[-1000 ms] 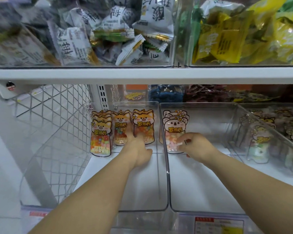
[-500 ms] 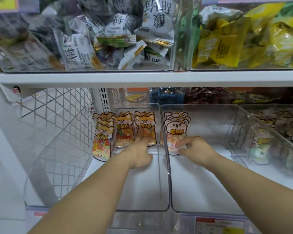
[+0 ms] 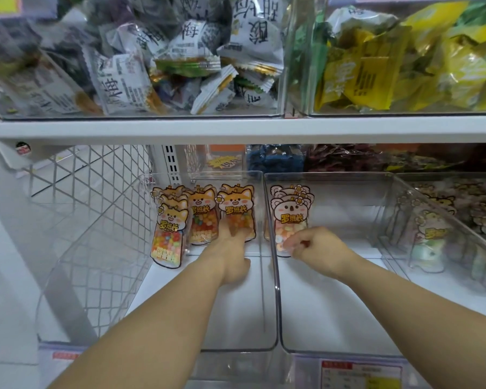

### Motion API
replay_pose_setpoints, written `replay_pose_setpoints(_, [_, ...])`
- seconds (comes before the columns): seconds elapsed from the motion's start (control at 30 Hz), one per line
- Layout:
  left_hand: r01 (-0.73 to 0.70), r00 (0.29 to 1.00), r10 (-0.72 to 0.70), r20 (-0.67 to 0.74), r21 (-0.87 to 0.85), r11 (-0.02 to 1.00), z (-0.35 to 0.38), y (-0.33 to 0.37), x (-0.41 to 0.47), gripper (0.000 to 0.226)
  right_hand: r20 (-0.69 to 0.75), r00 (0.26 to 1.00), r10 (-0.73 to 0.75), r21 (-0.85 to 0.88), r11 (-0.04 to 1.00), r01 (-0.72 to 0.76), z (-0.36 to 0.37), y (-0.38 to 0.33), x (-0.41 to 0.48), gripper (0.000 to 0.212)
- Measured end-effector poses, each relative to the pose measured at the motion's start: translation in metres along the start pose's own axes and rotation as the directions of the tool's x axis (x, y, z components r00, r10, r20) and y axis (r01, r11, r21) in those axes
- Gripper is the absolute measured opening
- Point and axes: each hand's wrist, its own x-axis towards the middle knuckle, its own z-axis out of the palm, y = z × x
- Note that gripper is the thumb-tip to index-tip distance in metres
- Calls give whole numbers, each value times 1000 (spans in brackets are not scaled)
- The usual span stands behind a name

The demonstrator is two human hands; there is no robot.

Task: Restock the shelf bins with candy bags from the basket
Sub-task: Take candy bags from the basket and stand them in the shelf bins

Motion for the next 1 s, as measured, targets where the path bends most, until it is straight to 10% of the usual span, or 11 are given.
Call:
replay_pose_setpoints(0.3, [50, 999, -50, -10, 12, 999, -4, 5, -8, 60, 120, 991, -57, -239, 967, 85, 6, -7, 0, 54])
replay_pose_setpoints(0.7, [79, 874, -74, -481, -9, 997, -13, 3, -4, 55, -292, 944, -153, 24, 986, 167, -8, -49, -21, 27])
replay_pose_setpoints(0.87, [37, 901, -82, -426, -112, 993, -27, -10, -11, 11, -351, 913, -208, 86, 964, 252, -14, -71, -40, 25])
replay_pose_setpoints(1.0, [298, 953, -289, -93, 110, 948, -37, -41, -33, 26, -290, 916, -277, 143, 934, 328, -13, -94, -54, 20])
